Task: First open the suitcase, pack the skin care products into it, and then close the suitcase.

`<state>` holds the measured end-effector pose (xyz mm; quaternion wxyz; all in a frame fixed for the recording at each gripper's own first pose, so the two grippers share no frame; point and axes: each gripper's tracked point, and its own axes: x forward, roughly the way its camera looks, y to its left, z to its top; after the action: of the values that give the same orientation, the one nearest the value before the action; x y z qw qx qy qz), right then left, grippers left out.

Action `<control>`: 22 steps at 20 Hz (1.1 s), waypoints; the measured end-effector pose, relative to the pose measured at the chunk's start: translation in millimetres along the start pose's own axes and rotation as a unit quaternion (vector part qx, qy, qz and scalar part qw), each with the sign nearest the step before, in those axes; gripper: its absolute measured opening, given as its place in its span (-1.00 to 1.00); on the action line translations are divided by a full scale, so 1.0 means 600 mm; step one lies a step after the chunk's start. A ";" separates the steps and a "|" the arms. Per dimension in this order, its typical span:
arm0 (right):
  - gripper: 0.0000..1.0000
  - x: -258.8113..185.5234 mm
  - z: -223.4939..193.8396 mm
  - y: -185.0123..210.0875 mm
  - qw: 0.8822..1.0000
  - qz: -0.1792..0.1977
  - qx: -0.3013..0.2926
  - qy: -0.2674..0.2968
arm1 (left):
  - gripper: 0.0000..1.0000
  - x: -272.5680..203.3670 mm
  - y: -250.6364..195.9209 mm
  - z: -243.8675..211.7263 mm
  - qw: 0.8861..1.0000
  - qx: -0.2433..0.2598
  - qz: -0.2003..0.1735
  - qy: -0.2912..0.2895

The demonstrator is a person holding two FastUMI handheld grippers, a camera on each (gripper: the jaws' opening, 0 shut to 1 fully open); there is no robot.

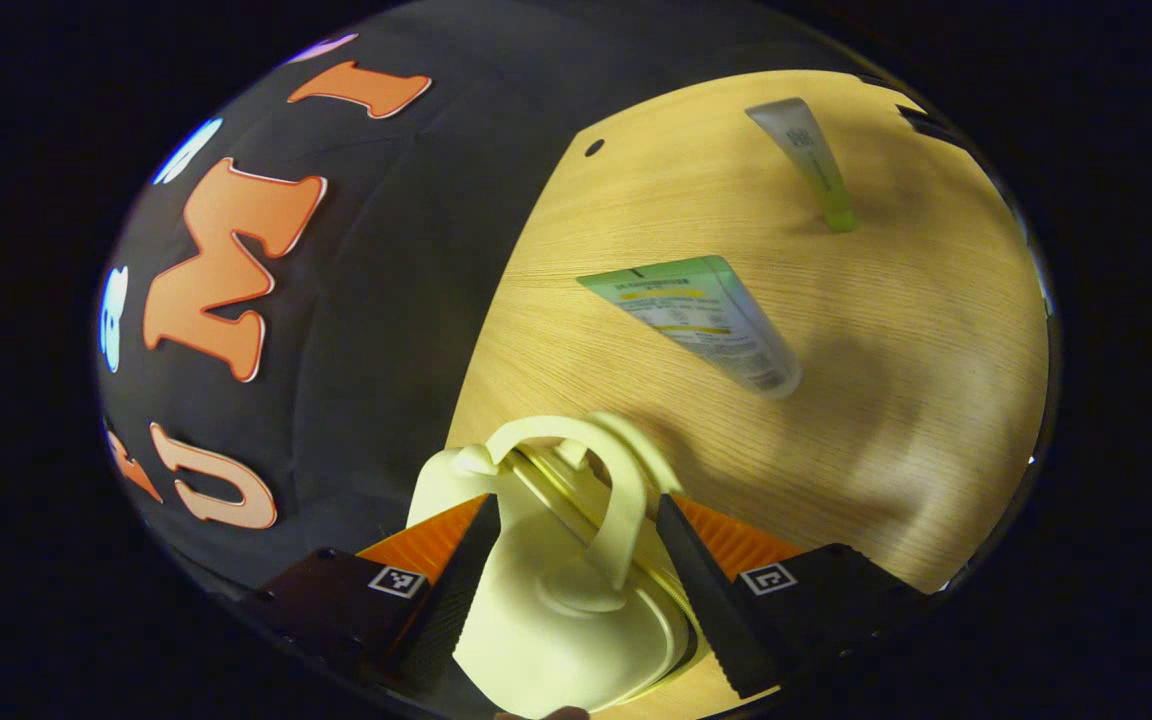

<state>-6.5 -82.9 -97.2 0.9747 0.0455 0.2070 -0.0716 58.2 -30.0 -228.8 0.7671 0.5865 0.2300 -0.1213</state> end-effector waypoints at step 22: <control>0.91 0.017 0.012 0.122 0.999 0.046 -0.011 -0.006 | -0.79 -0.064 0.067 0.028 0.919 -0.369 -0.126 -0.057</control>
<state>17.2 -12.6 -90.7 0.9785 0.0443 0.1997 -0.0247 46.9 -37.6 -172.2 0.9193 0.2200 0.2861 -0.1572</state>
